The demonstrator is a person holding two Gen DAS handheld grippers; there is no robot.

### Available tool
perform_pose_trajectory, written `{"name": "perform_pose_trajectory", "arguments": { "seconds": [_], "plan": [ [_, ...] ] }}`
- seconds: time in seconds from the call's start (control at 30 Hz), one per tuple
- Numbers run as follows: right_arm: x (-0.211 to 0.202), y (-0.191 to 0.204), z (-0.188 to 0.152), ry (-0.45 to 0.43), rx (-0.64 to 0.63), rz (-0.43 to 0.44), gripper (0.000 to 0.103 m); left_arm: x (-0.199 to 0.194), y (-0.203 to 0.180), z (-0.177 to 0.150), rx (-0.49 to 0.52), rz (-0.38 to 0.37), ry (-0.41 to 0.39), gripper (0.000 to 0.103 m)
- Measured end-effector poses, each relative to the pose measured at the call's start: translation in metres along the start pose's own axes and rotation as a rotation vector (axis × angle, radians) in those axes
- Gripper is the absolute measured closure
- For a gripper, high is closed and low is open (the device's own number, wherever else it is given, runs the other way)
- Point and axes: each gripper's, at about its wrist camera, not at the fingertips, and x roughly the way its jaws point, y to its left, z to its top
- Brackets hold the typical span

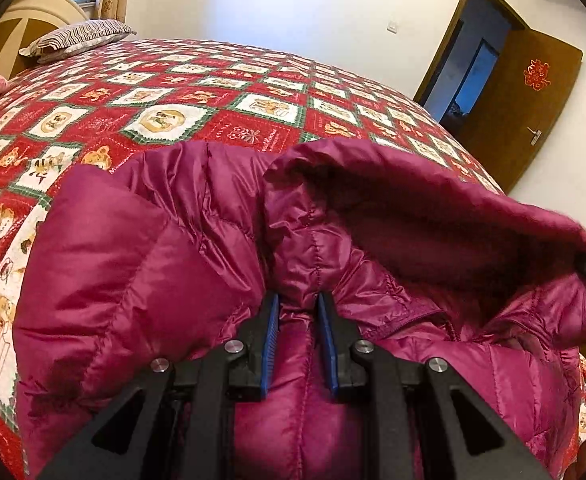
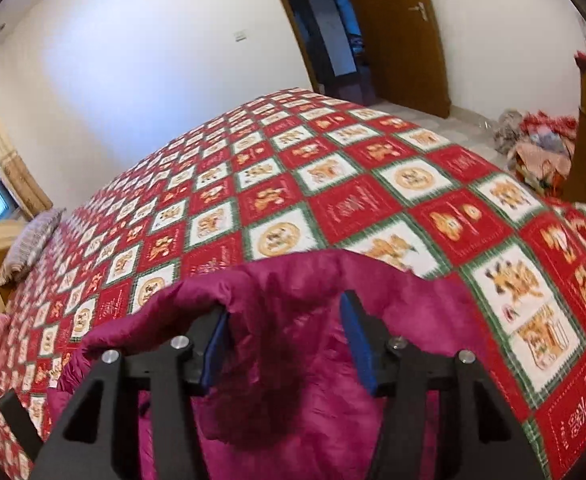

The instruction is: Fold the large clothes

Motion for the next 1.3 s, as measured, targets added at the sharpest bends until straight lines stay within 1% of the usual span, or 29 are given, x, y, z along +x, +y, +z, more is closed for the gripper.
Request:
{"name": "perform_pose_trajectory", "arguments": {
  "seconds": [0.07,0.13,0.2,0.23,0.27,0.3,0.33,0.37,0.4,0.43,0.5,0.53,0.57,0.6,0.63,0.67,0.7,0.8,0.83,0.87,0.9,0.97,1.0,1.03,1.07,1.13,1.17,1.23,1.3],
  "plan": [
    [-0.005,-0.015,-0.003,-0.005,0.048,0.006,0.03,0.0,0.001,-0.001,-0.001,-0.009,-0.001,0.082],
    [-0.007,-0.024,-0.004,0.011,0.102,0.044,0.03,-0.001,0.001,-0.001,-0.001,-0.011,-0.001,0.082],
    [-0.002,-0.03,-0.006,0.05,0.154,0.097,0.028,-0.001,0.001,-0.001,-0.001,-0.01,-0.001,0.082],
    [0.001,-0.032,-0.007,0.074,0.169,0.119,0.021,-0.001,0.001,-0.001,-0.001,-0.009,-0.001,0.082],
    [0.008,-0.034,-0.009,0.108,0.183,0.15,0.008,-0.001,0.001,-0.001,-0.001,-0.009,-0.001,0.082],
    [0.016,-0.037,-0.011,0.159,0.197,0.192,0.004,-0.001,0.001,-0.001,-0.001,-0.01,-0.001,0.082],
    [0.026,-0.038,-0.012,0.222,0.204,0.23,0.004,-0.001,0.001,-0.001,-0.001,-0.01,-0.001,0.082],
    [0.03,-0.039,-0.013,0.266,0.193,0.238,0.007,-0.001,0.001,-0.001,-0.001,-0.01,-0.001,0.082],
    [0.028,-0.04,-0.011,0.268,0.172,0.23,0.009,-0.001,0.001,-0.001,-0.001,-0.009,-0.001,0.082],
    [0.021,-0.042,-0.008,0.248,0.155,0.218,0.01,-0.001,0.001,-0.001,-0.001,-0.009,-0.001,0.082],
    [-0.002,-0.05,0.0,0.141,0.148,0.157,0.011,-0.002,0.001,-0.001,-0.001,-0.01,-0.001,0.082],
    [-0.018,-0.053,0.006,0.057,0.157,0.117,0.015,-0.002,0.001,-0.002,0.0,-0.009,-0.002,0.082],
    [-0.029,-0.051,0.011,0.003,0.153,0.105,0.021,-0.002,0.001,-0.002,0.001,-0.008,-0.002,0.082],
    [-0.032,-0.044,0.018,-0.014,0.125,0.116,0.026,-0.002,0.001,-0.001,0.002,-0.007,-0.002,0.082],
    [-0.031,-0.032,0.025,-0.004,0.08,0.13,0.037,-0.002,0.001,-0.001,0.003,-0.006,-0.003,0.082],
    [-0.025,-0.017,0.031,0.016,0.037,0.145,0.04,-0.002,0.0,-0.001,0.005,-0.003,-0.003,0.082],
    [-0.017,-0.006,0.036,0.034,0.013,0.156,0.042,-0.002,0.0,-0.001,0.006,-0.001,-0.004,0.082],
    [0.024,0.025,0.043,0.095,-0.008,0.117,0.045,-0.003,-0.001,-0.002,0.008,0.001,-0.006,0.082],
    [0.039,0.033,0.04,0.129,-0.021,0.106,0.051,-0.003,0.0,-0.001,0.007,-0.001,-0.006,0.082],
    [0.056,0.038,0.032,0.183,-0.042,0.083,0.054,-0.003,0.0,-0.002,0.005,-0.003,-0.005,0.082],
    [0.07,0.039,0.021,0.234,-0.065,0.053,0.054,-0.003,0.0,-0.002,0.003,-0.006,-0.005,0.082],
    [0.084,0.033,-0.002,0.291,-0.109,-0.001,0.054,-0.003,0.001,-0.001,-0.003,-0.013,-0.004,0.082],
    [0.089,0.03,-0.011,0.302,-0.144,-0.026,0.054,-0.003,0.0,-0.001,-0.001,-0.013,-0.005,0.082],
    [0.087,0.03,-0.02,0.258,-0.202,-0.033,0.052,-0.004,-0.001,-0.001,0.005,-0.011,-0.004,0.082],
    [0.084,0.033,-0.027,0.214,-0.296,-0.055,0.05,-0.006,-0.004,0.0,0.022,-0.011,0.006,0.082],
    [0.081,0.035,-0.033,0.19,-0.373,-0.072,0.048,-0.014,-0.011,0.002,0.073,-0.005,0.023,0.082],
    [0.08,0.034,-0.034,0.187,-0.373,-0.073,0.047,-0.026,-0.016,0.004,0.116,-0.001,0.016,0.082],
    [0.079,0.033,-0.033,0.181,-0.376,-0.074,0.045,-0.048,-0.023,0.01,0.158,-0.021,-0.024,0.082],
    [0.077,0.032,-0.035,0.172,-0.381,-0.077,0.045,-0.069,-0.031,0.03,0.175,-0.036,-0.082,0.081]
  ]
}}
